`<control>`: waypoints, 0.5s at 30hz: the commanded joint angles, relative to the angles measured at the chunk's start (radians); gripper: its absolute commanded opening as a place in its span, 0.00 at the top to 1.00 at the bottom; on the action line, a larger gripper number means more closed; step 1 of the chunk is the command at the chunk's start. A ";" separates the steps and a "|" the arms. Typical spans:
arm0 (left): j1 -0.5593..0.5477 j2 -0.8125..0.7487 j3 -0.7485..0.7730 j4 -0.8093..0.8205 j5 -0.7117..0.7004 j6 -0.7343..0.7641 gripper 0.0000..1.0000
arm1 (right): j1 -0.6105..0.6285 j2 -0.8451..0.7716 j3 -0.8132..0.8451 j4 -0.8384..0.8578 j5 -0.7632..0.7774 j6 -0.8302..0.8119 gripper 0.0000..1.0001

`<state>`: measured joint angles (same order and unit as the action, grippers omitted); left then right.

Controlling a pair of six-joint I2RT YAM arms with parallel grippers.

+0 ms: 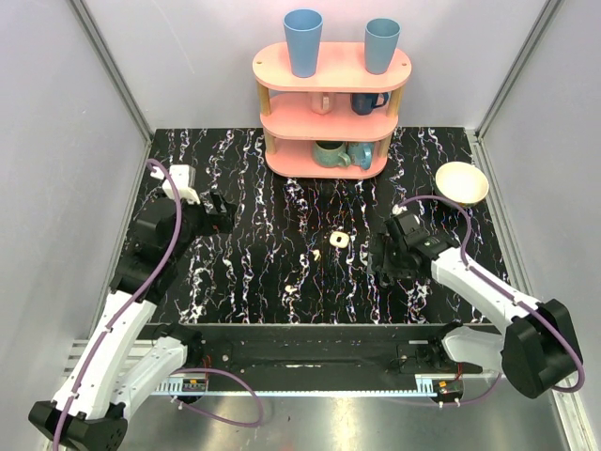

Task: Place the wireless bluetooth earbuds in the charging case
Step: Pick up the charging case from the center of the board.

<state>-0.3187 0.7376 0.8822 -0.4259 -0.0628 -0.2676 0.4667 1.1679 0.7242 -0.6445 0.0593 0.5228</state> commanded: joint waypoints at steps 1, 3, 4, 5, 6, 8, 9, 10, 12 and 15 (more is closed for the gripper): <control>0.004 0.011 0.054 -0.005 0.057 0.036 0.01 | 0.032 0.009 0.015 -0.021 0.028 0.026 0.05; 0.004 0.009 0.054 -0.005 0.057 0.036 0.01 | 0.032 0.021 0.018 -0.021 0.036 0.032 0.06; 0.004 0.009 0.052 -0.002 0.057 0.036 0.01 | 0.033 0.038 0.017 -0.018 0.040 0.034 0.06; 0.004 0.008 0.052 -0.002 0.057 0.034 0.01 | 0.035 0.048 0.018 -0.015 0.039 0.034 0.06; 0.004 0.008 0.051 -0.004 0.057 0.034 0.01 | 0.036 0.058 0.021 -0.014 0.042 0.034 0.06; 0.004 0.006 0.049 -0.002 0.057 0.034 0.01 | 0.041 0.090 0.026 -0.007 0.037 0.034 0.07; 0.004 0.008 0.049 -0.002 0.057 0.034 0.01 | 0.043 0.101 0.029 -0.006 0.040 0.034 0.08; 0.004 0.008 0.047 -0.004 0.057 0.034 0.01 | 0.046 0.119 0.029 0.002 0.045 0.034 0.08; 0.006 0.008 0.047 -0.002 0.057 0.033 0.01 | 0.049 0.130 0.032 0.009 0.045 0.026 0.07; 0.006 0.013 0.044 -0.002 0.057 0.033 0.01 | 0.052 0.139 0.032 0.019 0.063 0.028 0.07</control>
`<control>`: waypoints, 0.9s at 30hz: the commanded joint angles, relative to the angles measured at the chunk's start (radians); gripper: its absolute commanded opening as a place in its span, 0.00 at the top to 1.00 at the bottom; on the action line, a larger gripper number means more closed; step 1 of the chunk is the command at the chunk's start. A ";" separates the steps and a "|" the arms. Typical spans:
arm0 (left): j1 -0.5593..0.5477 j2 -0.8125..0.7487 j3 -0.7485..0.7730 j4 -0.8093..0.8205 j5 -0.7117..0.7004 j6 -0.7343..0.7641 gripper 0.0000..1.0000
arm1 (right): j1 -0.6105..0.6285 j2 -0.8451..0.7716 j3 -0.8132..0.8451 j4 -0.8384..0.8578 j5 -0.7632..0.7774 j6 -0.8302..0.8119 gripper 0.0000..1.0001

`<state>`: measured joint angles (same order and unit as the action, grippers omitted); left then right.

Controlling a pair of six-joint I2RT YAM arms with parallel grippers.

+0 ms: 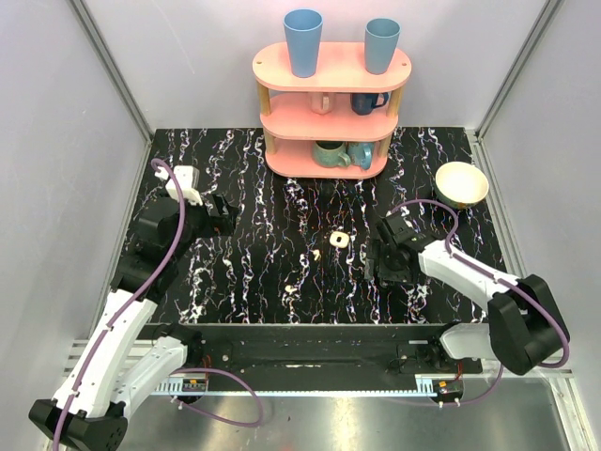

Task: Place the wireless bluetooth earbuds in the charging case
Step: Pick up the charging case from the center of the board.

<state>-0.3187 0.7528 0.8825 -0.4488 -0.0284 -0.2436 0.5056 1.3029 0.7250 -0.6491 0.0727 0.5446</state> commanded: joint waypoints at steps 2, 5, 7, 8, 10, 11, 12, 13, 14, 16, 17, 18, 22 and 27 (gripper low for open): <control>0.006 -0.001 0.044 0.019 0.022 0.007 0.01 | 0.014 0.010 0.033 0.035 0.053 0.002 0.09; 0.006 0.000 0.042 0.021 0.022 0.004 0.01 | 0.014 0.038 0.040 0.043 0.047 -0.009 0.14; 0.004 0.002 0.044 0.019 0.022 0.006 0.01 | 0.019 0.056 0.044 0.043 0.047 -0.009 0.14; 0.006 0.002 0.044 0.019 0.022 0.006 0.01 | 0.019 0.059 0.047 0.045 0.052 -0.009 0.15; 0.006 0.000 0.042 0.021 0.022 0.006 0.01 | 0.021 0.076 0.050 0.049 0.061 -0.014 0.15; 0.006 0.000 0.044 0.021 0.045 0.007 0.01 | 0.021 0.082 0.056 0.049 0.070 -0.020 0.17; 0.006 -0.003 0.042 0.019 0.045 0.007 0.01 | 0.021 0.097 0.062 0.051 0.079 -0.028 0.19; 0.006 -0.003 0.042 0.021 0.045 0.007 0.01 | 0.022 0.105 0.066 0.051 0.082 -0.034 0.20; 0.006 -0.004 0.038 0.019 0.045 0.009 0.01 | 0.021 0.113 0.071 0.049 0.087 -0.040 0.20; 0.007 -0.010 0.038 0.019 0.042 0.009 0.01 | 0.022 0.131 0.077 0.049 0.082 -0.058 0.30; 0.007 -0.009 0.035 0.019 0.042 0.010 0.01 | 0.022 0.136 0.083 0.049 0.079 -0.063 0.30; 0.007 -0.015 0.035 0.019 0.038 0.010 0.01 | 0.022 0.147 0.085 0.052 0.062 -0.070 0.30; 0.007 -0.017 0.032 0.018 0.036 0.009 0.01 | 0.024 0.176 0.091 0.049 0.024 -0.075 0.32; 0.007 -0.020 0.029 0.018 0.036 0.009 0.01 | 0.031 0.171 0.090 0.045 0.007 -0.075 0.32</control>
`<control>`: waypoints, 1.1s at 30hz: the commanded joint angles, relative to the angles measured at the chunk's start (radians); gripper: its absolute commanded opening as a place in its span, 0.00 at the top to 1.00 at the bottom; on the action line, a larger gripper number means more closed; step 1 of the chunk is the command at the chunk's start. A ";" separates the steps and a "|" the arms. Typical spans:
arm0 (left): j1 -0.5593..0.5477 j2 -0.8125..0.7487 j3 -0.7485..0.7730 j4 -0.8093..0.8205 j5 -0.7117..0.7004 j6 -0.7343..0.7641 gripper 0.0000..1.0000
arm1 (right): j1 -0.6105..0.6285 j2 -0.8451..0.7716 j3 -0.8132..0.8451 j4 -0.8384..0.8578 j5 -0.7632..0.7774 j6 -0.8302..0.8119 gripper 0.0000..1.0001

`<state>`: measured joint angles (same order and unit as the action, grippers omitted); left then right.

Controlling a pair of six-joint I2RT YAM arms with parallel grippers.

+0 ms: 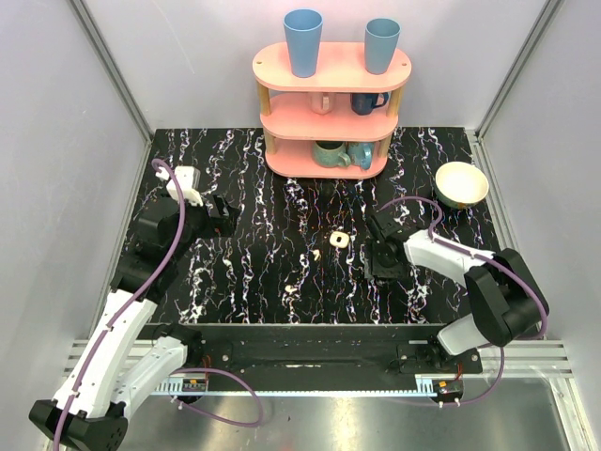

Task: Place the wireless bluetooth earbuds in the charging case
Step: Pick up the charging case from the center of the board.

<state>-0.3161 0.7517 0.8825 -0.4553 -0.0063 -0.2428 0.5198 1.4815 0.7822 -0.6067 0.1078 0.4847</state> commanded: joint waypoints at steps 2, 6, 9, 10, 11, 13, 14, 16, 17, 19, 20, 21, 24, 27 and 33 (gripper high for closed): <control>0.003 -0.020 0.027 0.024 0.014 0.008 0.01 | 0.020 -0.013 0.035 -0.001 -0.025 -0.020 0.31; 0.006 -0.018 0.027 0.024 0.019 0.008 0.01 | 0.022 -0.012 0.049 -0.011 -0.030 -0.028 0.30; 0.006 -0.017 0.026 0.024 0.019 0.008 0.01 | 0.022 0.003 0.054 -0.008 -0.022 -0.028 0.31; 0.006 -0.018 0.026 0.024 0.017 0.010 0.01 | 0.020 0.008 0.054 -0.008 -0.025 -0.029 0.31; 0.006 -0.018 0.026 0.024 0.017 0.010 0.01 | 0.023 0.014 0.052 -0.007 -0.016 -0.028 0.31; 0.006 -0.022 0.026 0.021 0.017 0.010 0.01 | 0.022 0.020 0.049 -0.002 -0.007 -0.023 0.31; 0.006 -0.022 0.026 0.020 0.016 0.011 0.01 | 0.023 0.028 0.049 0.001 0.000 -0.021 0.32; 0.006 -0.023 0.024 0.018 0.014 0.011 0.01 | 0.022 0.034 0.051 0.002 0.001 -0.021 0.34; 0.006 -0.025 0.024 0.021 0.014 0.013 0.01 | 0.023 0.040 0.051 -0.002 0.009 -0.023 0.34; 0.006 -0.025 0.024 0.015 0.014 0.016 0.01 | 0.025 0.043 0.052 0.001 0.012 -0.021 0.35; 0.006 -0.026 0.024 0.015 0.014 0.016 0.01 | 0.023 0.048 0.052 0.004 0.018 -0.021 0.39; 0.005 -0.026 0.024 0.015 0.012 0.016 0.01 | 0.025 0.049 0.052 0.008 0.020 -0.021 0.39; 0.006 -0.025 0.024 0.018 0.015 0.014 0.01 | 0.025 0.062 0.054 0.016 0.021 -0.028 0.57; 0.006 -0.025 0.026 0.014 0.015 0.014 0.01 | 0.025 0.062 0.058 0.025 0.013 -0.040 0.72; 0.006 -0.022 0.029 0.017 0.064 0.016 0.01 | 0.055 -0.041 0.109 0.028 -0.020 -0.119 0.80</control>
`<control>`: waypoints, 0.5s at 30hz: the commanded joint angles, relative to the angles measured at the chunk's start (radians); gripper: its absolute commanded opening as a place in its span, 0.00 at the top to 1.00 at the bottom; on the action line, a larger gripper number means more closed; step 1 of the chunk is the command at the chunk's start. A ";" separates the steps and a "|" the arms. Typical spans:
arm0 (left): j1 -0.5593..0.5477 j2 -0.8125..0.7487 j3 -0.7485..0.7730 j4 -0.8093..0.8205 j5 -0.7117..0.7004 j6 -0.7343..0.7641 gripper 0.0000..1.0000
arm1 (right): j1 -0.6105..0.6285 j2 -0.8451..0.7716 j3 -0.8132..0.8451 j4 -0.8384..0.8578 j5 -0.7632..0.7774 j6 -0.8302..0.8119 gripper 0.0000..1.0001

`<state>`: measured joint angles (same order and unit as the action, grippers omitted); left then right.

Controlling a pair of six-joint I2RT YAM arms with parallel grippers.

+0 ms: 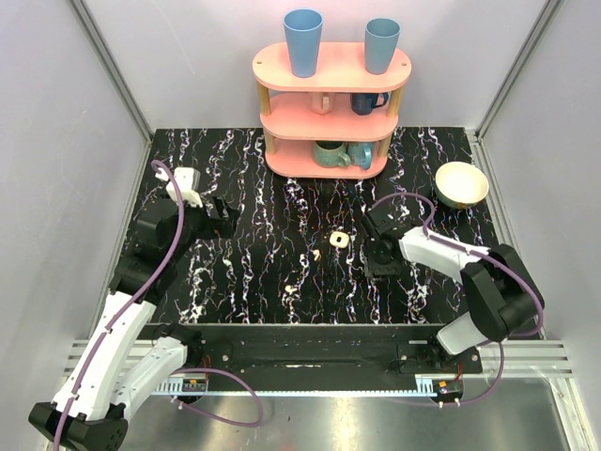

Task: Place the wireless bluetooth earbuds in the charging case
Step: Pick up the charging case from the center of the board.

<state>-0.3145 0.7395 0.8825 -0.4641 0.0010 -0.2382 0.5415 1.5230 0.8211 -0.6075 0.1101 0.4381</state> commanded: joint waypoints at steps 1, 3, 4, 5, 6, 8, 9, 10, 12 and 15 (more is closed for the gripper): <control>0.005 -0.008 0.032 0.027 0.074 0.019 0.01 | 0.060 -0.105 0.096 0.031 -0.023 -0.094 0.79; 0.005 0.006 0.041 0.027 0.131 0.030 0.01 | 0.089 -0.170 0.125 0.052 -0.061 -0.180 0.78; 0.003 0.011 0.047 0.027 0.149 0.036 0.01 | 0.122 -0.190 0.159 0.063 -0.073 -0.209 0.77; 0.005 0.017 0.052 0.027 0.168 0.036 0.01 | 0.138 -0.219 0.173 0.087 -0.107 -0.275 0.77; 0.005 0.020 0.053 0.031 0.171 0.025 0.01 | 0.155 -0.231 0.185 0.106 -0.107 -0.301 0.77; 0.005 0.029 0.039 0.067 0.192 -0.004 0.01 | 0.208 -0.265 0.208 0.174 -0.119 -0.382 0.79; 0.003 0.035 0.036 0.077 0.265 -0.007 0.01 | 0.228 -0.273 0.211 0.201 -0.112 -0.407 0.79; 0.003 0.043 0.033 0.085 0.305 -0.016 0.01 | 0.242 -0.279 0.211 0.225 -0.084 -0.433 0.81; 0.003 0.073 0.033 0.108 0.413 -0.035 0.01 | 0.268 -0.293 0.210 0.290 -0.056 -0.512 0.84; 0.003 0.096 0.026 0.172 0.532 -0.102 0.01 | 0.310 -0.300 0.184 0.374 -0.067 -0.631 0.87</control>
<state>-0.3134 0.8135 0.8833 -0.4145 0.3031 -0.2661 0.8112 1.2343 1.0122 -0.3790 0.0360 0.0132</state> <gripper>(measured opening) 0.988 0.489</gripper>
